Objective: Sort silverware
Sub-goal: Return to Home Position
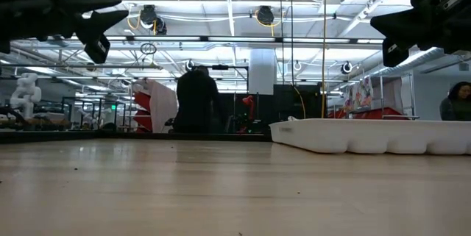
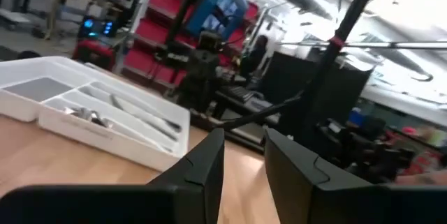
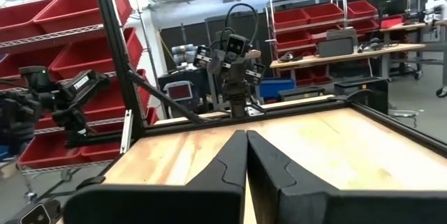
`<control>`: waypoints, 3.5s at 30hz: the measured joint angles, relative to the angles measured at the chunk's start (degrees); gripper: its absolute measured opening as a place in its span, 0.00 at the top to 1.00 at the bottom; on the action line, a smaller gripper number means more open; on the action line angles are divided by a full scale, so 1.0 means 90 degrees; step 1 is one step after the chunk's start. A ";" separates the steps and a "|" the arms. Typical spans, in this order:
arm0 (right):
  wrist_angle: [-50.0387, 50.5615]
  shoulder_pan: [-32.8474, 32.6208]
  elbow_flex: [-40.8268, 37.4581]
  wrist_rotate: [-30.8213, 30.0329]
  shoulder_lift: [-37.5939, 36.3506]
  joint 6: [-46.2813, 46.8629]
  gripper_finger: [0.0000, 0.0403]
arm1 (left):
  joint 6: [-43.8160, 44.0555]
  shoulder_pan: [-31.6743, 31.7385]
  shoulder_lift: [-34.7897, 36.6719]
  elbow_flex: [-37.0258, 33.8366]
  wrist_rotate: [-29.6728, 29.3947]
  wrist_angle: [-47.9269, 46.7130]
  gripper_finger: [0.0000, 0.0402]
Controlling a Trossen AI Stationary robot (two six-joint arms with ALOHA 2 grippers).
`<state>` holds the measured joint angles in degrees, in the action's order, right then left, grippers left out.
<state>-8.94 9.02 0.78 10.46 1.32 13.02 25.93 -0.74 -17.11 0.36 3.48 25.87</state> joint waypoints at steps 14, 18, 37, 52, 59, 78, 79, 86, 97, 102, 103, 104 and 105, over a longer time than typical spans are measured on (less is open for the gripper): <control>0.0345 0.0000 0.0002 0.0008 -0.0001 0.0132 1.00 | -0.0076 -0.0677 0.0000 -0.0002 0.0344 -0.0886 0.74; 0.0487 0.0000 0.0002 0.0009 -0.0002 0.0311 1.00 | -0.0089 -0.0672 0.0000 -0.0005 -0.0711 -0.0879 0.74; 0.0550 0.0000 0.0002 0.0007 0.0002 -0.0036 1.00 | 0.0066 -0.0672 0.0000 -0.0007 -0.1267 -0.1509 0.74; 0.0548 0.0000 0.0002 0.0009 0.0002 -0.0027 1.00 | 0.0069 -0.0672 0.0000 -0.0007 -0.1243 -0.1509 0.74; 0.0548 -0.0002 0.0002 0.0007 0.0002 -0.0026 1.00 | 0.0069 -0.0672 0.0000 -0.0007 -0.1243 -0.1509 0.74; 0.0545 -0.0002 0.0002 0.0010 0.0002 -0.0027 1.00 | 0.0069 -0.0672 0.0000 -0.0010 -0.1244 -0.1509 0.74; 0.0547 0.0000 0.0002 0.0007 0.0002 -0.0027 1.00 | 0.0069 -0.0672 0.0000 -0.0010 -0.1243 -0.1509 0.74; 0.0546 -0.0001 0.0002 0.0008 0.0002 -0.0027 1.00 | 0.0069 -0.0672 0.0000 -0.0010 -0.1245 -0.1509 0.74; 0.0545 -0.0001 0.0002 0.0007 0.0002 -0.0027 1.00 | 0.0069 -0.0672 0.0000 -0.0010 -0.1245 -0.1509 0.74; 0.0546 -0.0001 0.0002 0.0008 0.0004 -0.0027 1.00 | 0.0069 -0.0672 0.0000 -0.0010 -0.1245 -0.1508 0.74; 0.0545 -0.0002 0.0002 0.0009 0.0004 -0.0027 1.00 | 0.0069 -0.0672 0.0000 -0.0010 -0.1245 -0.1509 0.74; 0.0545 -0.0002 0.0002 0.0008 0.0004 -0.0027 1.00 | 0.0069 -0.0672 0.0000 -0.0010 -0.1245 -0.1507 0.74; 0.0546 -0.0002 0.0002 0.0008 0.0004 -0.0027 1.00 | 0.0069 -0.0672 0.0000 -0.0010 -0.1245 -0.1508 0.74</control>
<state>-4.02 8.99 0.80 10.53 1.36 12.78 26.55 -6.79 -17.10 0.27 -7.73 12.30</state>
